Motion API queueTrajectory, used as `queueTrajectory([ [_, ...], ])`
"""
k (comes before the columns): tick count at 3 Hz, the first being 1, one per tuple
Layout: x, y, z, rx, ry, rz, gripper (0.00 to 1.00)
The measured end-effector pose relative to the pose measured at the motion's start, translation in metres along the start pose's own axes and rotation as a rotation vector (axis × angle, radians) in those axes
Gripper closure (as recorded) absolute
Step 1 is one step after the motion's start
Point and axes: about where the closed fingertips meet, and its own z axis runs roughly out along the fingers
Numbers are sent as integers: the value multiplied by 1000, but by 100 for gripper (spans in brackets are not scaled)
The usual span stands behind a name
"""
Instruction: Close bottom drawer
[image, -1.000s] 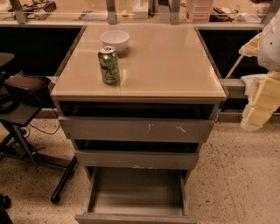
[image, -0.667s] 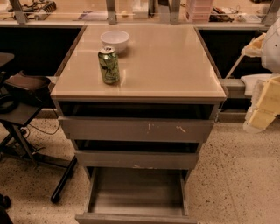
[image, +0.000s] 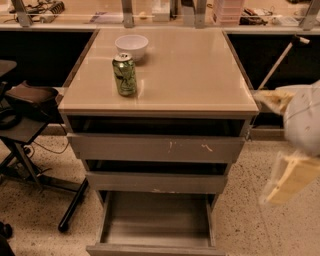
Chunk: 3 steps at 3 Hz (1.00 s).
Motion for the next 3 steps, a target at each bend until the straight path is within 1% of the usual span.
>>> queueTrajectory([
  [1, -3, 34, 84, -57, -84, -54, 0],
  [2, 19, 84, 211, -204, -100, -35, 0],
  [3, 76, 143, 321, -327, -20, 49, 0],
])
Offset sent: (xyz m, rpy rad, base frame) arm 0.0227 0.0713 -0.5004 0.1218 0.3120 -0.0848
